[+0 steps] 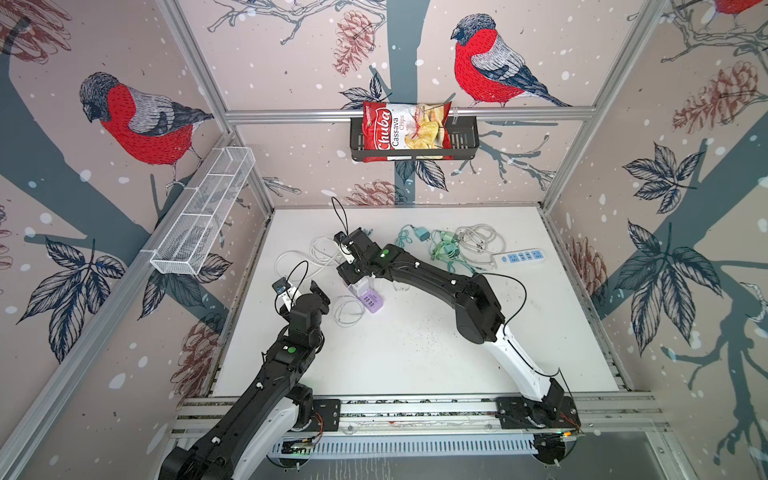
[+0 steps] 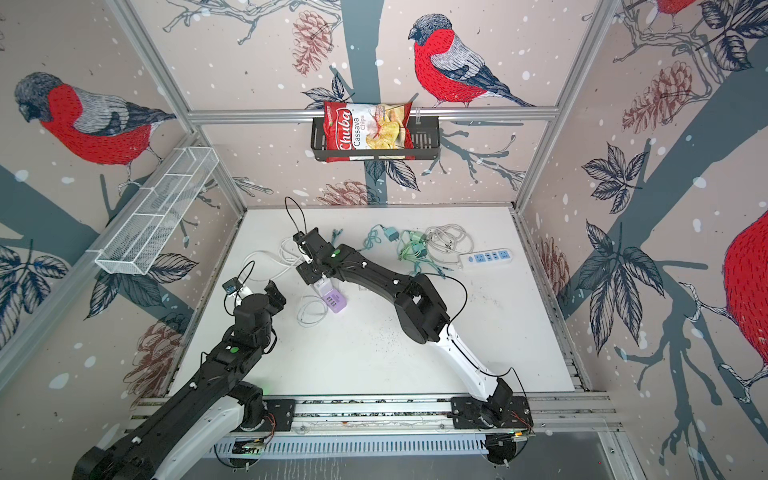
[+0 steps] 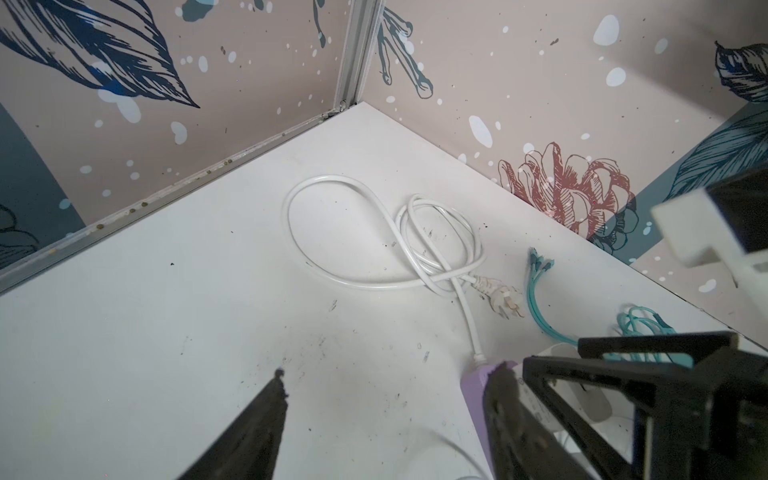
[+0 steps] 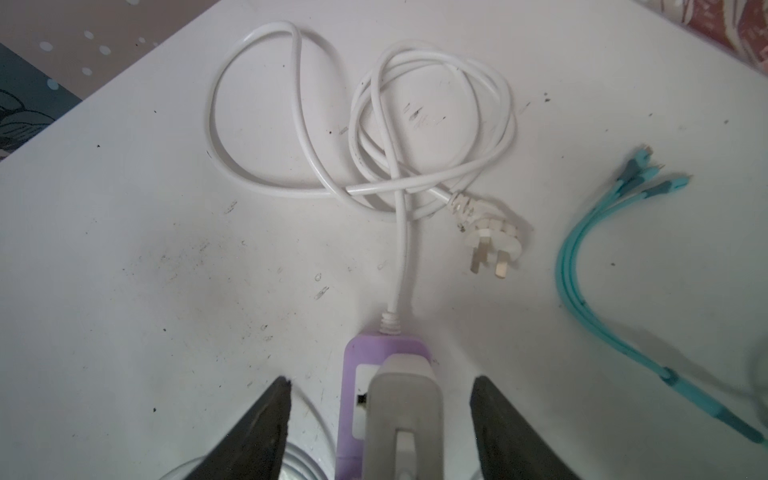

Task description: Insert the plug

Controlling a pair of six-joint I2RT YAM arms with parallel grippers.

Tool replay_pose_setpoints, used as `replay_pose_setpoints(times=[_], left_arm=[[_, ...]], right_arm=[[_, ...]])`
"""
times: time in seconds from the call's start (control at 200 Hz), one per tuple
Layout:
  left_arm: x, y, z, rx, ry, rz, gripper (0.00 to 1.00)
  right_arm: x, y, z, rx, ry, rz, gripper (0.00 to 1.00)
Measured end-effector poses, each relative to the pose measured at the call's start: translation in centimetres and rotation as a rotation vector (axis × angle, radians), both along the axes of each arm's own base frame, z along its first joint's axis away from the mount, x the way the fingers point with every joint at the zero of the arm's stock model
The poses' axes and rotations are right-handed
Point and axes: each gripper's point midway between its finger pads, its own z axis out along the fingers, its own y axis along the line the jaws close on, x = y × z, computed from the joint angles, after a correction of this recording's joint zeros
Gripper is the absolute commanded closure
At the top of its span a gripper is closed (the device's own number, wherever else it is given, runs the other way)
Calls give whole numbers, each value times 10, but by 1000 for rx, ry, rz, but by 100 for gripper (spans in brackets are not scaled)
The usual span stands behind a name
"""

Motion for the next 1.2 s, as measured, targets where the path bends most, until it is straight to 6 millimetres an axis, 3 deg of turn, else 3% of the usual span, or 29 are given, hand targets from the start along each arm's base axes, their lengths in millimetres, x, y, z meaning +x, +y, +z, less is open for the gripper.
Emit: replay_pose_setpoints(times=[0.12, 0.285, 0.425, 0.575, 0.775, 0.9, 1.091, 1.201], left_arm=[[6, -10, -4, -4, 26, -53, 23], [17, -30, -2, -27, 37, -149, 23], [27, -48, 3, -57, 34, -232, 25], [36, -80, 14, -57, 21, -339, 25], [44, -146, 32, -32, -6, -518, 29], [46, -206, 38, 10, -4, -676, 31], [43, -301, 22, 45, 46, -937, 35], [45, -331, -1, 27, 80, -1018, 36]], right_arm=[[6, -11, 23, 13, -24, -26, 27], [15, -47, 40, -9, -49, -95, 26], [21, -92, 44, -23, -40, -172, 26], [33, -149, 63, 20, -46, -276, 26], [51, -226, 75, 61, -51, -447, 26], [55, -275, 72, 76, -34, -554, 26], [63, -350, 64, 101, 1, -751, 26], [66, -380, 55, 118, 39, -842, 26]])
